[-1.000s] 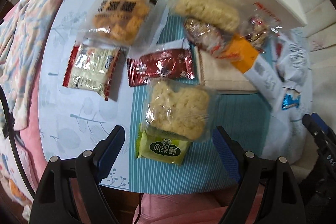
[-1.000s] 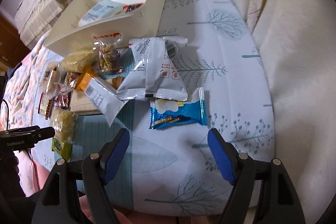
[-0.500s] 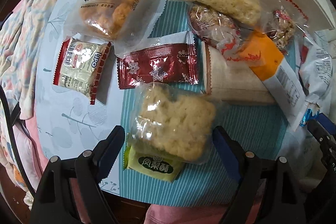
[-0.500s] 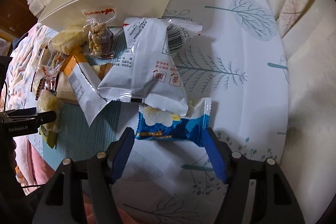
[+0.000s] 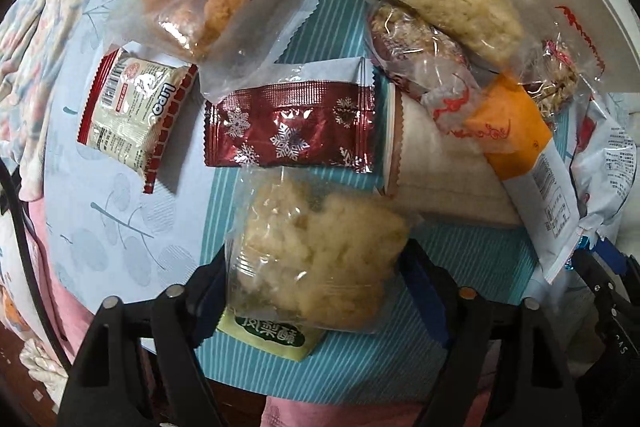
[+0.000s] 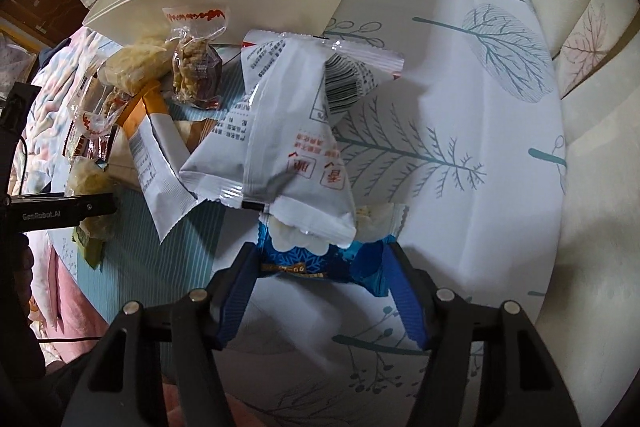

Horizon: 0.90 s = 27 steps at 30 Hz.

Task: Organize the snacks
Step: 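Grasp the clear cracker bag with the left gripper while the right gripper grasps the blue wrapper, then lower both held snacks into the white tray and release them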

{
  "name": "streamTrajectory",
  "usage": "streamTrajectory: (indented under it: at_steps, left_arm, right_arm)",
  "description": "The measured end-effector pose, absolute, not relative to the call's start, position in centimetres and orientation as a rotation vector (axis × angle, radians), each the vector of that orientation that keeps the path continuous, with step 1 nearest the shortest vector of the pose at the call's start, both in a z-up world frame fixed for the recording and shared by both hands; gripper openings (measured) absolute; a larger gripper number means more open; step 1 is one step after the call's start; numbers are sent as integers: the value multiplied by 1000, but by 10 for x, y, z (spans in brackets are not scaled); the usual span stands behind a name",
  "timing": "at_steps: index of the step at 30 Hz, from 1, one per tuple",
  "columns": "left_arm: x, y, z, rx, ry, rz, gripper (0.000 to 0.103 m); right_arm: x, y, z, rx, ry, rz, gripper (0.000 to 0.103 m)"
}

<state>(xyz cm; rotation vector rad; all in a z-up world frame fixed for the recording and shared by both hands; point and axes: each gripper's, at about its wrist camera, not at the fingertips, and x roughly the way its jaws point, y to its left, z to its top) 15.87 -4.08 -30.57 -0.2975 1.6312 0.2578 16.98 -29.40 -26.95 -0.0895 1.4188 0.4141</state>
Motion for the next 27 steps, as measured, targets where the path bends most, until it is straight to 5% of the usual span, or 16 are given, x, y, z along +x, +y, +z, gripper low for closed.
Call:
streamTrajectory:
  at_steps: [4, 11, 27]
  left_arm:
    - [150, -41, -310, -326, 1618, 259, 71]
    - [141, -41, -299, -333, 1630, 290, 69]
    - [137, -54, -233, -301, 1651, 153, 69]
  right_arm:
    - [171, -303, -273, -82, 1407, 430, 48]
    - [168, -316, -267, -73, 1403, 461, 40]
    - [157, -321, -241, -73, 1518, 376, 39]
